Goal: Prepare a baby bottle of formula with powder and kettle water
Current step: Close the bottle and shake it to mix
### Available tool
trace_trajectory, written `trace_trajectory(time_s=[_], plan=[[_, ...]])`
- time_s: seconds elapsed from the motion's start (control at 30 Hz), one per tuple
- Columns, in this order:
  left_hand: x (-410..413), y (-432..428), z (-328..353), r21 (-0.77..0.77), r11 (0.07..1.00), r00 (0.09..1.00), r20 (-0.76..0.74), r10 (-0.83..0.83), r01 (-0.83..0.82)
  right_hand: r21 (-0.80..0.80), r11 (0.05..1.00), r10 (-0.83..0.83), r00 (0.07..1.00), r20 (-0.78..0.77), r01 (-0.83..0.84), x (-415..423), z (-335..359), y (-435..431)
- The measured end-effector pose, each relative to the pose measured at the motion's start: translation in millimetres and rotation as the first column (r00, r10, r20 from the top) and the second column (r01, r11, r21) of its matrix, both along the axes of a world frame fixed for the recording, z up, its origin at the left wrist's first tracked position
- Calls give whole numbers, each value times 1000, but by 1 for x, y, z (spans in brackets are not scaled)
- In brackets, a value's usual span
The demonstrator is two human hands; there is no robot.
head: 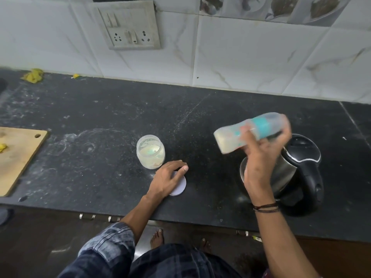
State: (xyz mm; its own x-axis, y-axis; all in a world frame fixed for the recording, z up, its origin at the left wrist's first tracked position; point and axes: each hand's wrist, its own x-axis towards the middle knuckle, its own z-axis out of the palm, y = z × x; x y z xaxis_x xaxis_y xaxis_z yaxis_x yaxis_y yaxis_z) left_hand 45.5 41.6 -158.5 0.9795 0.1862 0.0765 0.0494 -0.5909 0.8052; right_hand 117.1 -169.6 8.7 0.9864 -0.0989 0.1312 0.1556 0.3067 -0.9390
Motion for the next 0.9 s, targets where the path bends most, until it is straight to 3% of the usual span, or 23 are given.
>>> trace_trajectory(time_s=[0.07,0.17,0.3,0.43,0.57,0.67,0.7,0.83,0.9], plan=[[0,2,-1,-48,999,1000,-16,14,-15,58,998,-25,999,-48,28,4,3,4],[-1,4,-3,-113,993,1000,-17,22,-23,-98,988,116,992,-47,-121,4,1,3],[0,3,-2,-156,987,999,-24,27,-31,152,986,-62,994,-86,75,7,9,6],[-1,5,-5,-142,990,1000,-8,17,-18,-25,993,110,991,-79,-112,2,7,11],[2,6,-8,-139,990,999,-40,17,-23,180,981,-44,992,-118,65,7,12,12],[1,7,-9,-132,991,1000,-20,15,-18,18,993,115,987,-112,-114,1,12,16],[1,7,-8,-132,991,1000,-13,3,-4,3,993,115,988,-105,-115,-1,13,16],[2,6,-8,-137,990,1000,-21,7,-10,188,978,-65,987,-147,92,5,16,13],[2,8,-10,-125,992,1000,-16,17,-19,108,994,17,986,-165,1,5,15,14]])
